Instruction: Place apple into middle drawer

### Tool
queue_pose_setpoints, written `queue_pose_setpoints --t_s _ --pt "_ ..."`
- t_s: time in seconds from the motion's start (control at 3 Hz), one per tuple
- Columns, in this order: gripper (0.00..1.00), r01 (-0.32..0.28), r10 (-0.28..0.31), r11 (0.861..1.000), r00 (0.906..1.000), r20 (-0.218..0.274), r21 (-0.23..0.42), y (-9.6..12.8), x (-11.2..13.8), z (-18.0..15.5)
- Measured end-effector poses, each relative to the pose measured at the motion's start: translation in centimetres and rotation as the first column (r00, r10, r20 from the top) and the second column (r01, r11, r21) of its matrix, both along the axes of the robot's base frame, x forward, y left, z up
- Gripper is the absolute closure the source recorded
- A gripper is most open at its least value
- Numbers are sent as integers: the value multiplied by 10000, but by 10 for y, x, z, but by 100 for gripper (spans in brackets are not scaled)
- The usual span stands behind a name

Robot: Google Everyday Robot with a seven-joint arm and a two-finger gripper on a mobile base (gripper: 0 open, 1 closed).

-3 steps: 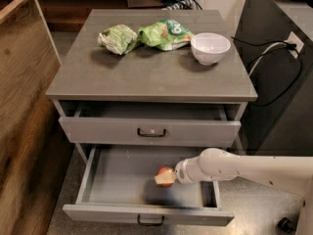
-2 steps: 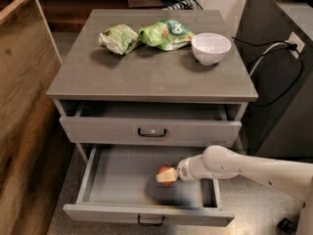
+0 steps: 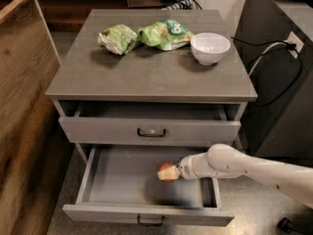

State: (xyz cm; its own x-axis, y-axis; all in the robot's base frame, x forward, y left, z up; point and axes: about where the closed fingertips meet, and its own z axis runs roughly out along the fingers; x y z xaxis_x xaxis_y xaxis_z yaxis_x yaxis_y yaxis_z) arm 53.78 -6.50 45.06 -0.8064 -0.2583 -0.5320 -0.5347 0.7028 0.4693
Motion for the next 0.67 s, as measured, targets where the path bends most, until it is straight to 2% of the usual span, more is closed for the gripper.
queue_pose_setpoints --t_s 0.33,0.67 --pt "12 9 -8 9999 10000 45 -137 3 -11 15" --pt "0 -12 13 9999 10000 47 -157 3 -12 16"
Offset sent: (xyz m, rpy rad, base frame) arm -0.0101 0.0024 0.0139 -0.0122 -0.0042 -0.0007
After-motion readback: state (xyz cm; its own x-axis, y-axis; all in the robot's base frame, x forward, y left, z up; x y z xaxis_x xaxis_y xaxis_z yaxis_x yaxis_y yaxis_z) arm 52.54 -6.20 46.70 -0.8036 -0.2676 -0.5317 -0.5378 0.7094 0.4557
